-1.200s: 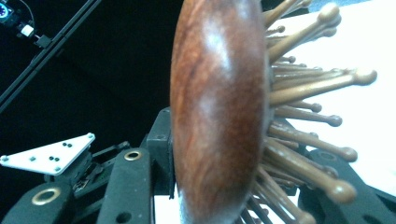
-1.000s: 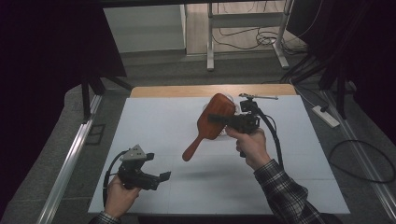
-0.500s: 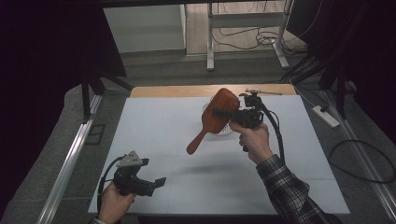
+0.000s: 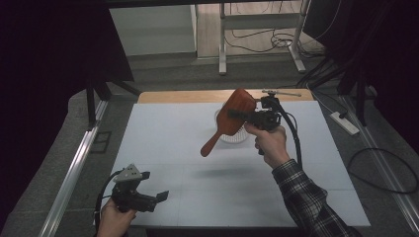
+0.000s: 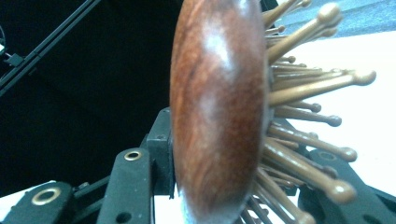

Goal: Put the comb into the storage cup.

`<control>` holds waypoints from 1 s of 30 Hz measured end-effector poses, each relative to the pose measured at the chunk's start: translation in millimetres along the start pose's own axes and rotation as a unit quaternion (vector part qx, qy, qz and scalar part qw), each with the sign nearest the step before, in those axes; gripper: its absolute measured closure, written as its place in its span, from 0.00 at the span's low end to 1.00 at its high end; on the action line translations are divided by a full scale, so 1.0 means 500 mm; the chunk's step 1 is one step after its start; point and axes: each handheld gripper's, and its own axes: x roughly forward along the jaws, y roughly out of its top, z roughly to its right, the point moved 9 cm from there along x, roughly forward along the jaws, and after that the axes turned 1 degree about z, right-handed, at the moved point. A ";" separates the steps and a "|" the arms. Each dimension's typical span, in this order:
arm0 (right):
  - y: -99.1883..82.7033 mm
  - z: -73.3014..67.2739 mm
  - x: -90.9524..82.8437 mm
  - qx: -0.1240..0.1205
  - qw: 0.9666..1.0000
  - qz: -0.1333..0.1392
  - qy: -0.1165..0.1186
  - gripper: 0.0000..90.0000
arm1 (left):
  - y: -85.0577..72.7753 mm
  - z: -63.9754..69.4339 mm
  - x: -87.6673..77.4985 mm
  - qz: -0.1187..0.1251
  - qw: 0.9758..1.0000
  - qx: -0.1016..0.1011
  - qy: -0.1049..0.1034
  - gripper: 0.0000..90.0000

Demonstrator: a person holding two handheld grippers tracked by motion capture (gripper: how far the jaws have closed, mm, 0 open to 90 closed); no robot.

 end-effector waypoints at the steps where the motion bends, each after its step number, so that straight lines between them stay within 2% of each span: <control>1: 0.001 0.001 0.000 -0.001 1.000 0.000 -0.002 0.60 | -0.001 -0.001 -0.002 0.000 1.000 0.000 0.002 0.01; 16: 0.026 0.030 0.002 0.006 1.000 0.012 -0.019 0.60 | -0.025 -0.013 -0.029 0.003 1.000 -0.017 0.019 0.00; 30: 0.061 0.055 0.000 0.007 0.999 0.026 -0.038 0.60 | -0.039 -0.018 -0.044 0.002 0.999 -0.017 0.035 0.00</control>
